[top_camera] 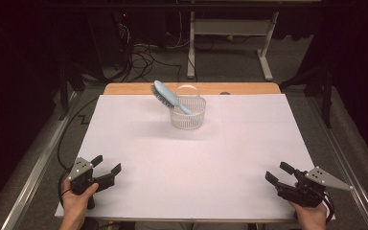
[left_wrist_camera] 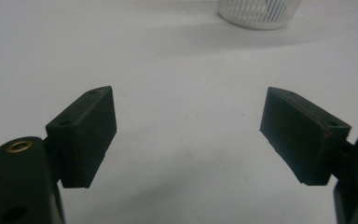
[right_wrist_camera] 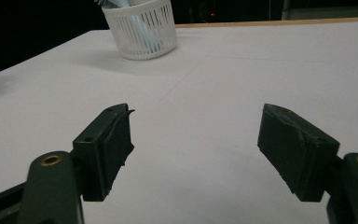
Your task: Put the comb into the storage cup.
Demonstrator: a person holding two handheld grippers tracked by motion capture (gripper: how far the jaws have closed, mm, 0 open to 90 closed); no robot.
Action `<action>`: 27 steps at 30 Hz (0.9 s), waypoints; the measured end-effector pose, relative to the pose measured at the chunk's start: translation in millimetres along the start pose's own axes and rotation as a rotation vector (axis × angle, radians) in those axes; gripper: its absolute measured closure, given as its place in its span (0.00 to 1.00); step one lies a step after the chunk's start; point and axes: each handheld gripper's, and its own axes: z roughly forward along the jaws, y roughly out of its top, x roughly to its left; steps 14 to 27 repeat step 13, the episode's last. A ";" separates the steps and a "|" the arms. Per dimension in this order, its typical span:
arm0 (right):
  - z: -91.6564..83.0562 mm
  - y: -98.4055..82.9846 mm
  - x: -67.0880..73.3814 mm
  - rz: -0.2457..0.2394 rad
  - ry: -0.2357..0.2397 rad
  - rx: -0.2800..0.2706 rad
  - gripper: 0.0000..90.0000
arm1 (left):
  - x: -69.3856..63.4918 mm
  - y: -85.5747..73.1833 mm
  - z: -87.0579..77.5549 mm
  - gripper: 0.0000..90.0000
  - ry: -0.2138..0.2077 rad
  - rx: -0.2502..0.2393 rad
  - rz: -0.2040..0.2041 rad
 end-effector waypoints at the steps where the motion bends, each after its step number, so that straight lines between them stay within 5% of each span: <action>1: -0.1 0.1 0.1 -0.001 0.000 0.000 0.30 | -0.4 0.3 -0.2 0.22 -0.001 -0.002 0.001; 27: -0.6 0.5 0.4 -0.002 -0.002 -0.005 0.30 | -2.3 1.8 -1.3 0.22 -0.004 -0.013 0.007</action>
